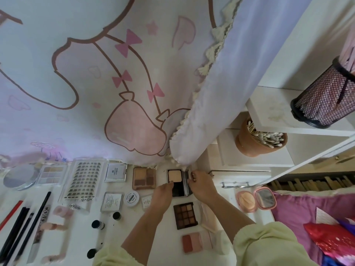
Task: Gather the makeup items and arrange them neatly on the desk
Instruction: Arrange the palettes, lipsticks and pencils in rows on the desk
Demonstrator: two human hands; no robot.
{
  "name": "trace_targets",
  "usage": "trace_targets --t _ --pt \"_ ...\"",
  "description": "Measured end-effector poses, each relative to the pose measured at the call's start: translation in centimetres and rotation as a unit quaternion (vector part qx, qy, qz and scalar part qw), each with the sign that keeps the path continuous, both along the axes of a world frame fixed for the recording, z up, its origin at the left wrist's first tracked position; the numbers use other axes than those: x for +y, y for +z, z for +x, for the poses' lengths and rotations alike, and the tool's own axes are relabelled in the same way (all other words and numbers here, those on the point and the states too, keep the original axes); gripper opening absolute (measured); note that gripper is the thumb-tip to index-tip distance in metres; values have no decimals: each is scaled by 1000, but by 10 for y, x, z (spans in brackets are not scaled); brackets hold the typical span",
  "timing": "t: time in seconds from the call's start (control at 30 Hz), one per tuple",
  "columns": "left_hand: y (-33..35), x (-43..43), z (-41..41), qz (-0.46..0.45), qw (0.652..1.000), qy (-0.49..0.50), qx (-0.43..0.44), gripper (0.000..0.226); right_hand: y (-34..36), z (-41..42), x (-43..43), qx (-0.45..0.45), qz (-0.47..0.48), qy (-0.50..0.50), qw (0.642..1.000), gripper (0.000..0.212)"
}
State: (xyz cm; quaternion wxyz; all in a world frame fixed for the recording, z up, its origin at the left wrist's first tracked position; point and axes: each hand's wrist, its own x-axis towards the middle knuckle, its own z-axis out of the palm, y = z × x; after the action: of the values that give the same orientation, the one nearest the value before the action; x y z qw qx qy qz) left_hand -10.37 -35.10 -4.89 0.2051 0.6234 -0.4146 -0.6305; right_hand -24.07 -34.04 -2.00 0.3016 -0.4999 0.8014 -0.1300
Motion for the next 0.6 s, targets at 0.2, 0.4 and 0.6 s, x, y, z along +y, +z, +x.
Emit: trace_targets --t 0.2,0.4,0.6 --pt "20 11 13 -122 991 49 -37 26 15 14 2 60 -122 73 988 12" --pt "7 50 36 -127 982 101 -102 26 -5 45 6 17 -67 132 989 20" --pt "-16 69 56 -74 977 140 -144 38 -37 67 14 -12 35 222 974 48"
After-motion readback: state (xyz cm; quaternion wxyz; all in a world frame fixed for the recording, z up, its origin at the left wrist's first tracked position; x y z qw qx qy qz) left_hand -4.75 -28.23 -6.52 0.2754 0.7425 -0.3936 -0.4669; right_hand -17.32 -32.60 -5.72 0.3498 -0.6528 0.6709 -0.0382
